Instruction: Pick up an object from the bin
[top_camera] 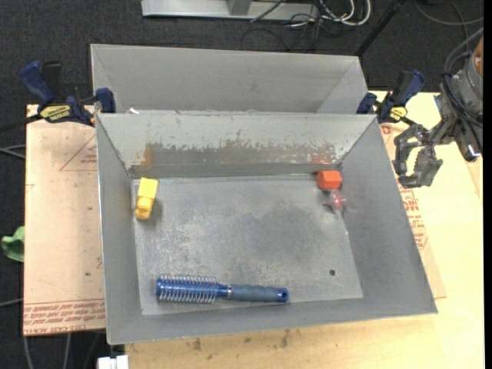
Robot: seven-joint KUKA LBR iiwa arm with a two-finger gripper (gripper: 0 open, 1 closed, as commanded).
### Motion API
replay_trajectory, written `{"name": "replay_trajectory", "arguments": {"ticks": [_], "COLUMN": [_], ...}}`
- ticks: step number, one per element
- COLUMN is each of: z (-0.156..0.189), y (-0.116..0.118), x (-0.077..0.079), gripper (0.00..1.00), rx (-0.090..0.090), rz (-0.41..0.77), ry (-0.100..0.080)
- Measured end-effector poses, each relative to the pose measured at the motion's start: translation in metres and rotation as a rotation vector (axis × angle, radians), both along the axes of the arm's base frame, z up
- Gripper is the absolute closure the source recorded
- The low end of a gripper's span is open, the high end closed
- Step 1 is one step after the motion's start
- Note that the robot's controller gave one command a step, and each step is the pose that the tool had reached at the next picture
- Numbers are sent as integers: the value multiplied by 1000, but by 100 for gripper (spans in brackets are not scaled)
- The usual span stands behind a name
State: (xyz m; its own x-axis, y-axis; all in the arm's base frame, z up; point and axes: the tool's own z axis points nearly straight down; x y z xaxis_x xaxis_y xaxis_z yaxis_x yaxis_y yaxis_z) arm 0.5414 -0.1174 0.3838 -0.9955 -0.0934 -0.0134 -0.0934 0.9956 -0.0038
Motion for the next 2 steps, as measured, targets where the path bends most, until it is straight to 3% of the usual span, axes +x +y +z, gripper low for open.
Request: {"name": "replay_trajectory", "arguments": {"ticks": [1,2], "z": [-140,-136], "y": [19,19], "x": [-26,-25], "gripper": [100,0], "rx": [4,2], "rz": [149,150], "ry": [20,12]}}
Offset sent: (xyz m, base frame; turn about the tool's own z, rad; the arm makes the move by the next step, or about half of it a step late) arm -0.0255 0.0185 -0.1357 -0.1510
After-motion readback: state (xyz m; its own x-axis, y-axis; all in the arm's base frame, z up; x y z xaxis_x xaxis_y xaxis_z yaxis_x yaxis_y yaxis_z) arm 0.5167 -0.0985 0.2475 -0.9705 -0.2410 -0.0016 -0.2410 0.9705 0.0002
